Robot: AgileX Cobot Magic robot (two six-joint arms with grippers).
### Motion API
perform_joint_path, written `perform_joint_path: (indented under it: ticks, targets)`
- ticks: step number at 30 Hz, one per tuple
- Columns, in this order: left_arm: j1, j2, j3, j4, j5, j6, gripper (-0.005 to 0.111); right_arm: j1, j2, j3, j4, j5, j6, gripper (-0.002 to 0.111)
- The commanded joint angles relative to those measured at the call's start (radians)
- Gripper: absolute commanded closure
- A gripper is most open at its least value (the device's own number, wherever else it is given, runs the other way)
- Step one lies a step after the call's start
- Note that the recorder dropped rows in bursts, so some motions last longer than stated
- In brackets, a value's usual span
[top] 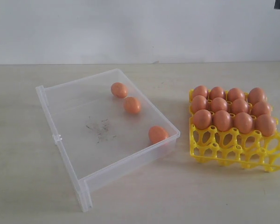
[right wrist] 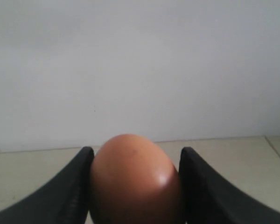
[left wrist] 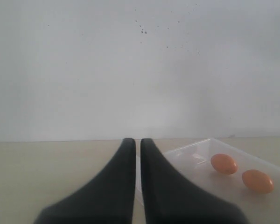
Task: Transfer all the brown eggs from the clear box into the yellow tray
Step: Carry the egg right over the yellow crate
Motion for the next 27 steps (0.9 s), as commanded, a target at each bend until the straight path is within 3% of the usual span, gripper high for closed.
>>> perform_joint_path:
  ticks: [1, 10, 14, 21, 27]
  targets:
    - [-0.003, 0.004, -0.002, -0.005, -0.016, 0.005, 0.103, 0.002, 0.02, 0.067, -0.118, -0.058, 0.195, 0.109]
    - [-0.003, 0.004, -0.002, -0.005, -0.016, 0.005, 0.103, 0.093, 0.02, 0.187, -0.824, -0.104, 0.879, 0.109]
    - [-0.003, 0.004, -0.002, -0.005, -0.016, 0.005, 0.103, 0.101, 0.026, 0.262, -1.073, -0.307, 1.099, 0.109]
    - [-0.003, 0.004, -0.002, -0.005, -0.016, 0.005, 0.103, 0.101, 0.129, 0.379, -1.173, -0.663, 0.948, 0.109]
    - [-0.003, 0.004, -0.002, -0.005, -0.016, 0.005, 0.103, 0.088, 0.229, 0.39, -1.265, -0.704, 0.944, 0.109]
